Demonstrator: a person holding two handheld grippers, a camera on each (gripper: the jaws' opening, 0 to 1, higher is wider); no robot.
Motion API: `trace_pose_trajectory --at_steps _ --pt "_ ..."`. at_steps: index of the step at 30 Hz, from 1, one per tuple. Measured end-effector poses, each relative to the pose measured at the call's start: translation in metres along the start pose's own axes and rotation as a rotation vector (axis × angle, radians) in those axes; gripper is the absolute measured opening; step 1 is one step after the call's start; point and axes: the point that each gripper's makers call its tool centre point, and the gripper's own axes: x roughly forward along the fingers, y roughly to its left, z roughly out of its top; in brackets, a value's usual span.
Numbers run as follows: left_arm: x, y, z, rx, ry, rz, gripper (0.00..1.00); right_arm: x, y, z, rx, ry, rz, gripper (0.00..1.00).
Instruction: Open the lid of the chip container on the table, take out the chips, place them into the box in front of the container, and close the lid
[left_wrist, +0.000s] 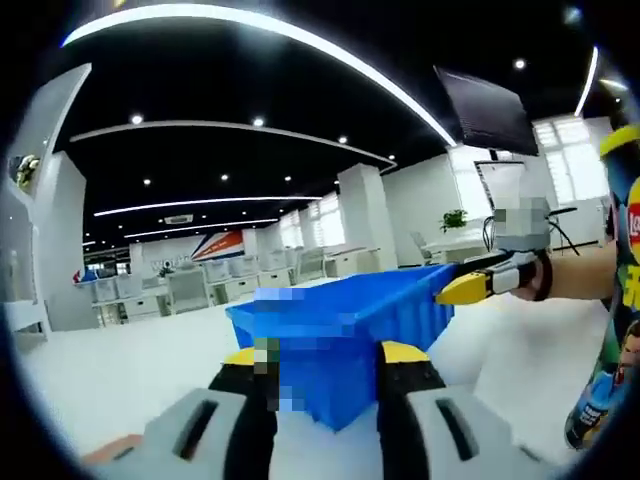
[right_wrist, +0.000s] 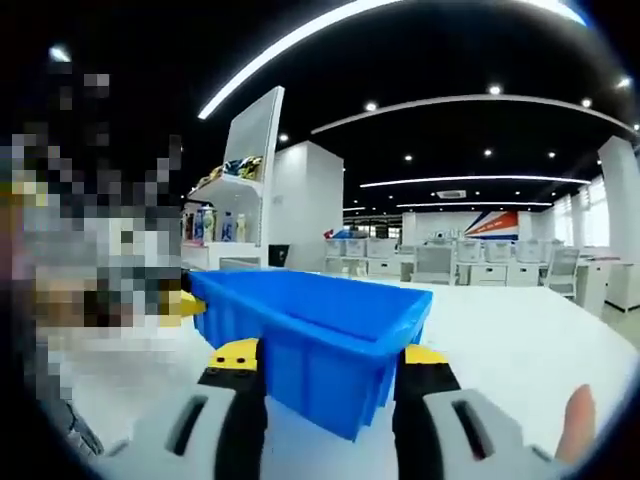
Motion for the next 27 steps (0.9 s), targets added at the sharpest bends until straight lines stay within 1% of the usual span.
trace_pose_trajectory --at_steps 3,4,7,11,13,16,21,23,25,26,27 --pt "0.017 0.016 -0.003 0.010 0.003 0.009 0.38 0.020 -0.010 0.001 -0.012 0.000 -0.005 0.45" --pt "0.019 0.017 -0.005 0.011 0.006 0.011 0.39 0.025 -0.012 0.000 -0.017 0.002 -0.006 0.45" --pt "0.031 0.030 -0.017 0.003 0.009 0.017 0.39 0.040 -0.020 -0.005 -0.034 0.010 -0.006 0.45" --pt "0.042 0.038 -0.036 -0.008 0.020 0.023 0.39 0.054 -0.028 -0.022 -0.040 0.023 -0.006 0.45" --pt "0.047 0.042 -0.048 -0.008 0.025 0.021 0.39 0.061 -0.033 -0.036 -0.016 0.040 -0.003 0.45" --pt "0.050 0.042 -0.059 -0.019 0.037 0.016 0.39 0.065 -0.035 -0.047 -0.010 0.051 -0.002 0.45" --pt "0.049 0.039 -0.076 -0.009 0.061 0.006 0.39 0.065 -0.034 -0.060 -0.012 0.082 -0.003 0.45" --pt "0.048 0.039 -0.075 0.009 0.066 0.004 0.38 0.064 -0.032 -0.061 -0.031 0.072 -0.003 0.45" --pt "0.048 0.038 -0.075 0.015 0.069 0.003 0.38 0.063 -0.031 -0.065 -0.040 0.081 -0.007 0.46" --pt "0.048 0.036 -0.078 0.032 0.078 0.001 0.39 0.062 -0.031 -0.070 -0.028 0.103 -0.012 0.46" --pt "0.047 0.035 -0.083 0.052 0.096 0.001 0.38 0.062 -0.030 -0.072 -0.033 0.103 -0.012 0.46"
